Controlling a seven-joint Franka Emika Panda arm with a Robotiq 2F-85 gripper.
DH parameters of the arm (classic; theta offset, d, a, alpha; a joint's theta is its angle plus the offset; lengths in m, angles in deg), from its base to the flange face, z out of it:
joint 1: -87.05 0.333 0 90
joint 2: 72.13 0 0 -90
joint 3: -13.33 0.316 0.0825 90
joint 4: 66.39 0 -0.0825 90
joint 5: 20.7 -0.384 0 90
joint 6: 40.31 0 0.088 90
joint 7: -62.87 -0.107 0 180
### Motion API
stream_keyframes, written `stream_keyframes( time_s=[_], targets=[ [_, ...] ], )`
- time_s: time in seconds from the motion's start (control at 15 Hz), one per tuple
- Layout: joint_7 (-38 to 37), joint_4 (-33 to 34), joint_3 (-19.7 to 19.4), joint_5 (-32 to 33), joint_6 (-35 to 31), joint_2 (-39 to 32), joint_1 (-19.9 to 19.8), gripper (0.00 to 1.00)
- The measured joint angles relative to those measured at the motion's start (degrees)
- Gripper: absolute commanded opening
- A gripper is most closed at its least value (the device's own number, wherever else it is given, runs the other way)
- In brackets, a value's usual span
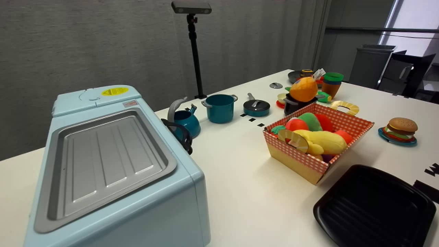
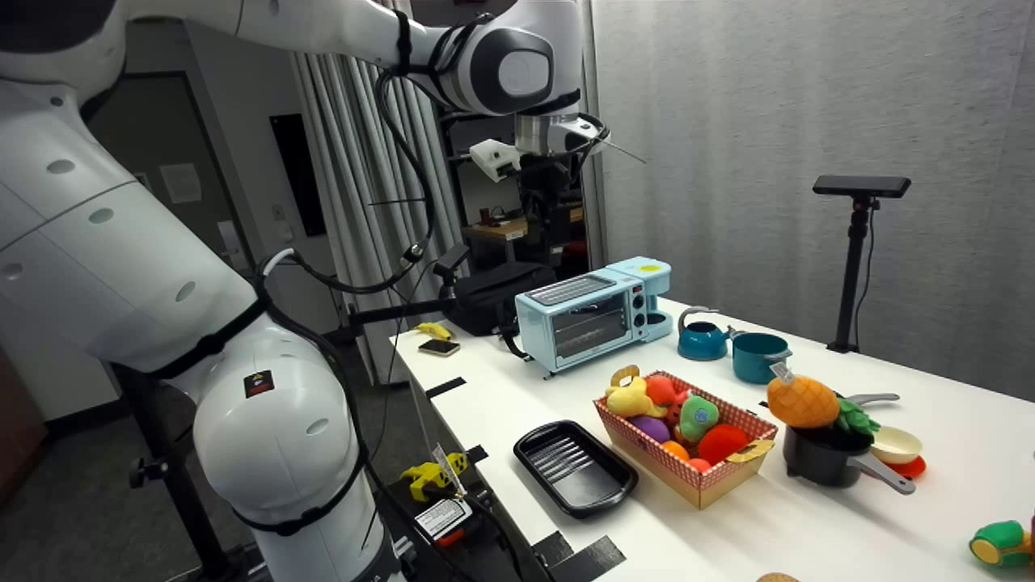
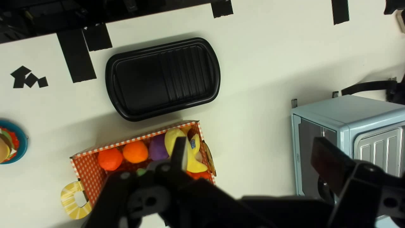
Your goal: Pick up the pineapple fruit toy and put it in the orange box
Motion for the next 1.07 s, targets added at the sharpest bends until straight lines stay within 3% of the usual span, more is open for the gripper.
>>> stream_keyframes(
  time_s=[0.53,0.87,1.07],
  targets=[
    [-0.1,0.1,-1.7,0.0,-0.8,-0.1,-0.7,1.0],
    [-1.0,3.0,-4.7,0.1,-2.8,-2.9,-3.7,1.0],
    [-1.4,5.8,-5.8,1.7,-7.3,-6.9,-5.8,1.0]
  ],
)
